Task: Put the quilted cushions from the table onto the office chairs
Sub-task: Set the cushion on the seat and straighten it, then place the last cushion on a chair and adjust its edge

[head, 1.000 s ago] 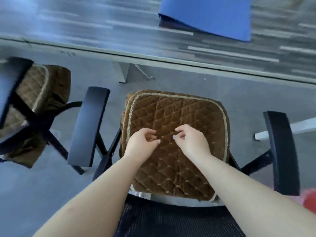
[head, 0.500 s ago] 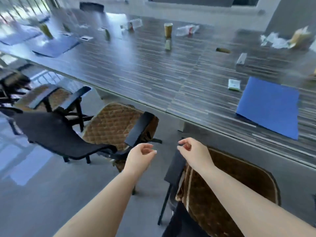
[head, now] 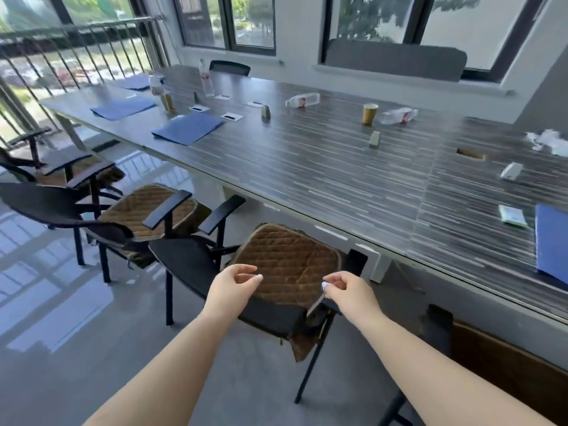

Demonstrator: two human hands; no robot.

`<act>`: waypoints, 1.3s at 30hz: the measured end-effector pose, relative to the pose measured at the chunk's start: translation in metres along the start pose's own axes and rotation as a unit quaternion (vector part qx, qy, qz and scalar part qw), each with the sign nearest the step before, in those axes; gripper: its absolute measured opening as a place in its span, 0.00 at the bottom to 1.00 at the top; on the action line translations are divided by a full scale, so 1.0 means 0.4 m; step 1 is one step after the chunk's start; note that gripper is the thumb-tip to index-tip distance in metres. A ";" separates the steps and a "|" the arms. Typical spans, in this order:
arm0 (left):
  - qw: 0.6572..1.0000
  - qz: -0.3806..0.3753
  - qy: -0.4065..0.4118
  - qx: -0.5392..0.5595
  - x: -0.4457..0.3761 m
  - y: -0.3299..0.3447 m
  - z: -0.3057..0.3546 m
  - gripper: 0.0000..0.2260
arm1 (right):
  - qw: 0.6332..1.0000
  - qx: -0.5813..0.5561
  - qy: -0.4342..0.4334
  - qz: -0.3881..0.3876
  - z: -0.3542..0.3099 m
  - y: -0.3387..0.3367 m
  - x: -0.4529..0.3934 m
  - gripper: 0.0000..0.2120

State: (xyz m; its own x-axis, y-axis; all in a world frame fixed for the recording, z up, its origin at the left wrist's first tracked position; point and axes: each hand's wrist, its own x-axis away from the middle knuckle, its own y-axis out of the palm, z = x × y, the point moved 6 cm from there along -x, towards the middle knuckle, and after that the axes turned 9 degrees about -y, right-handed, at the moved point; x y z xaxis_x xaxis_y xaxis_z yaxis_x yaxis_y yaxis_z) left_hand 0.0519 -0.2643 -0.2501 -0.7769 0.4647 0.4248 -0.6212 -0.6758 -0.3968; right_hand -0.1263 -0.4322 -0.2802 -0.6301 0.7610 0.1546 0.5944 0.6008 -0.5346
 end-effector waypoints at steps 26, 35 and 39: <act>0.969 -0.136 -0.130 -0.159 -0.942 0.072 -0.121 0.11 | 0.967 -0.001 0.252 0.034 0.317 0.322 -0.584 0.08; 0.933 -0.169 -0.128 -0.289 -1.250 0.240 -0.368 0.26 | 0.922 0.102 0.366 0.068 0.617 0.406 -0.670 0.19; 0.903 -0.149 -0.066 -0.398 -1.360 0.313 -0.427 0.42 | 0.908 0.130 0.387 0.092 0.731 0.442 -0.703 0.24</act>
State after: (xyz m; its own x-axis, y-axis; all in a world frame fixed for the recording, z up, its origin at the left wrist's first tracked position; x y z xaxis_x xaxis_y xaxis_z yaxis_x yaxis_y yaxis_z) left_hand 0.3791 -0.5039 -0.6698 -0.5762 0.4500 0.6823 -0.7188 0.1183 -0.6851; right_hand 0.0097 -0.6116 -0.6610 0.0673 0.8477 0.5262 0.4536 0.4437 -0.7729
